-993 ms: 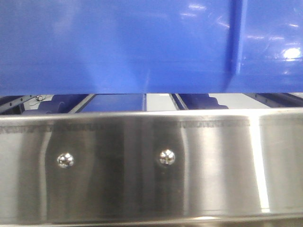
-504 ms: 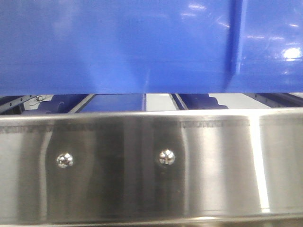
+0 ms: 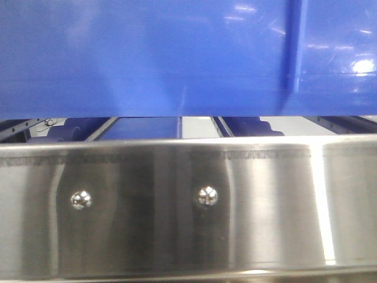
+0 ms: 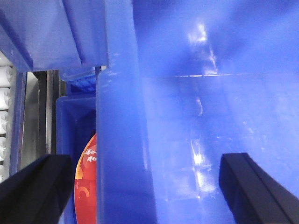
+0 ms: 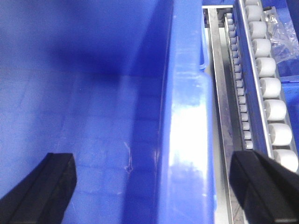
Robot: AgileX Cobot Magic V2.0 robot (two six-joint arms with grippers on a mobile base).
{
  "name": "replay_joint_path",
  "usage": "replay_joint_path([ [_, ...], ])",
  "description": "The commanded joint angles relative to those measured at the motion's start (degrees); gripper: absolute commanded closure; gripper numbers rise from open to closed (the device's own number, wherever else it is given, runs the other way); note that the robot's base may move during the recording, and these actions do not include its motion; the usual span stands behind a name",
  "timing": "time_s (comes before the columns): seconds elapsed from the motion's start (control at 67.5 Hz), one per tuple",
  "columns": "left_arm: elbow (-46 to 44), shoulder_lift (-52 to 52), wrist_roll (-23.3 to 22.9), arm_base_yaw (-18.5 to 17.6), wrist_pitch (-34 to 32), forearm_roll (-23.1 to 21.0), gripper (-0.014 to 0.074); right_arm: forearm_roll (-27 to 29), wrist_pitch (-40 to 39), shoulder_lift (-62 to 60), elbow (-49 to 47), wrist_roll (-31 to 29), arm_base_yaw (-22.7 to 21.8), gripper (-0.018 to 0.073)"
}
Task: Move blue bin to conveyor side
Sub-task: 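Close both grippers on opposite side walls of the blue bin, then lift and pull the gripped blue bin off the rollers toward the robot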
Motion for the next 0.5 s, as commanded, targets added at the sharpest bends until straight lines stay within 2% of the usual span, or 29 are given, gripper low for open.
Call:
replay_joint_path([
  [0.0, 0.09, 0.05, 0.06, 0.03, -0.29, -0.41, 0.0067, -0.41, 0.13, 0.06, 0.05, -0.20, 0.12, 0.0009],
  [0.119, 0.09, 0.05, 0.06, 0.03, 0.27, -0.17, 0.0067, -0.41, 0.80, 0.37, 0.05, -0.31, 0.12, 0.0009],
  [0.326, 0.09, 0.05, 0.06, 0.03, 3.83, 4.60, 0.0067, -0.41, 0.80, 0.37, 0.05, -0.31, 0.12, 0.0009],
  [0.489, 0.09, 0.05, 0.06, 0.03, 3.33, 3.16, 0.0067, -0.41, 0.80, 0.37, 0.05, -0.31, 0.12, 0.0009],
])
